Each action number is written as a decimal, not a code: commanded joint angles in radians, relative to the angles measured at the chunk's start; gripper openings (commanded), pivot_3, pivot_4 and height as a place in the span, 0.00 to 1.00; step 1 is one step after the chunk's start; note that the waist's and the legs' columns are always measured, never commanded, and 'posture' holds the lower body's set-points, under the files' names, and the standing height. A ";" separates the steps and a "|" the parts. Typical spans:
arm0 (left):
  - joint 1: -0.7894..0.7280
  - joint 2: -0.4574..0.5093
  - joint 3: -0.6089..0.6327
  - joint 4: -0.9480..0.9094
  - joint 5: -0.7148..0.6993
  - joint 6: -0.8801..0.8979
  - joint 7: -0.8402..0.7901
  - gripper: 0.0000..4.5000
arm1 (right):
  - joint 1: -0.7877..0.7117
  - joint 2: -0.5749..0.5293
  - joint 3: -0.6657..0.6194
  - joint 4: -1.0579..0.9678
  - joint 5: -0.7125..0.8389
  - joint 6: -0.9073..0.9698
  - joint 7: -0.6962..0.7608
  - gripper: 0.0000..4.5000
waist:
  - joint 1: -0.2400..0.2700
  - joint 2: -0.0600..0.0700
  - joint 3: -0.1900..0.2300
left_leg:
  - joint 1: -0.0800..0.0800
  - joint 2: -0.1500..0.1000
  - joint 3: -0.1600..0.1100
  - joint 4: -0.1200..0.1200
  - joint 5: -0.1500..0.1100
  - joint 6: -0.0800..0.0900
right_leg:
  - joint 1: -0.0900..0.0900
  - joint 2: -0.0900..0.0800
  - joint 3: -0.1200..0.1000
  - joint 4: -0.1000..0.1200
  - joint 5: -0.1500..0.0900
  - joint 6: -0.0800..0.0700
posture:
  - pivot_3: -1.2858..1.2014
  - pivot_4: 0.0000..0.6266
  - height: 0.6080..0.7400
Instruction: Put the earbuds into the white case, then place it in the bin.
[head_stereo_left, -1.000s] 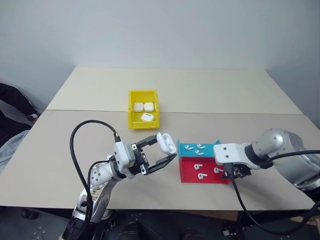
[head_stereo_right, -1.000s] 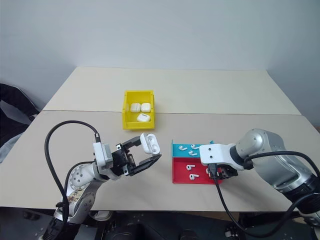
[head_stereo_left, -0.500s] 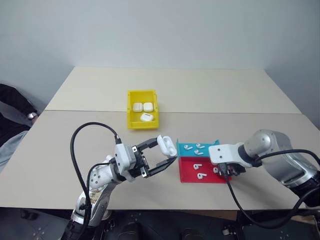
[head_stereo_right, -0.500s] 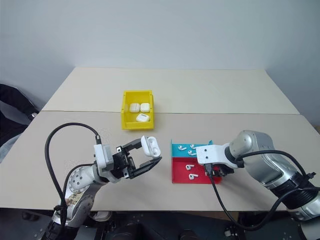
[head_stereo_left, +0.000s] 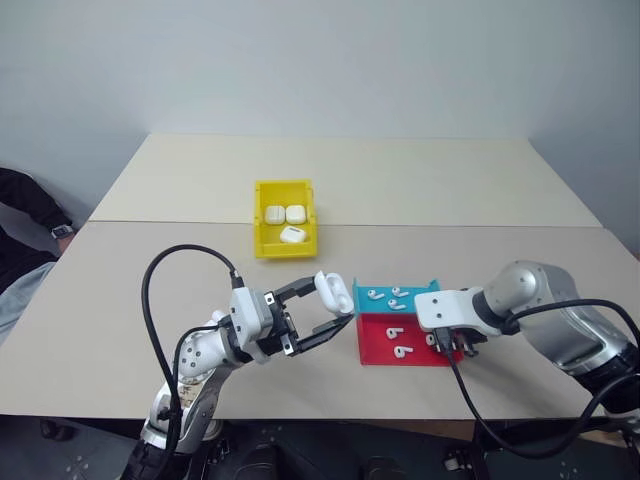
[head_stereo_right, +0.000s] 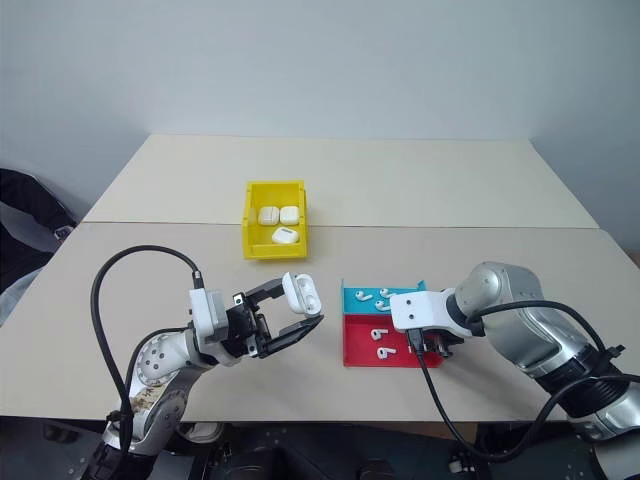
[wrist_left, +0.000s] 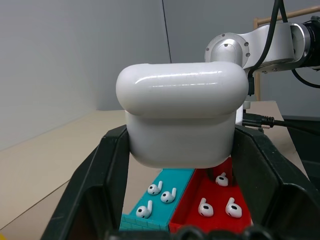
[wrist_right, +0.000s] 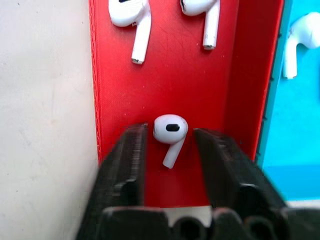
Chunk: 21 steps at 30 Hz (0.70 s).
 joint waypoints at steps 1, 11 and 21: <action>-0.005 0.005 0.014 -0.038 -0.009 -0.006 -0.003 0.61 | 0.004 -0.002 -0.017 -0.022 -0.012 -0.017 -0.002 0.43 | 0.000 0.000 0.000 | 0.000 0.000 0.000 0.000 0.000 0.000 | 0.000 0.000 0.000 0.000 0.000 0.000 | 0.52 0.24 1.00; -0.011 0.005 0.012 -0.030 -0.009 -0.011 -0.007 0.61 | 0.008 -0.005 -0.013 -0.016 -0.021 -0.031 0.000 0.43 | 0.000 0.000 0.000 | 0.000 0.000 0.000 0.000 0.000 0.000 | 0.000 0.000 0.000 0.000 0.000 0.000 | 0.52 0.24 1.00; -0.013 0.003 0.006 -0.026 -0.003 -0.008 -0.006 0.61 | 0.017 -0.008 -0.017 -0.014 -0.036 -0.044 0.004 0.32 | 0.000 0.000 0.000 | 0.000 0.000 0.000 0.000 0.000 0.000 | 0.001 0.000 0.000 0.000 0.000 0.000 | 0.52 0.24 1.00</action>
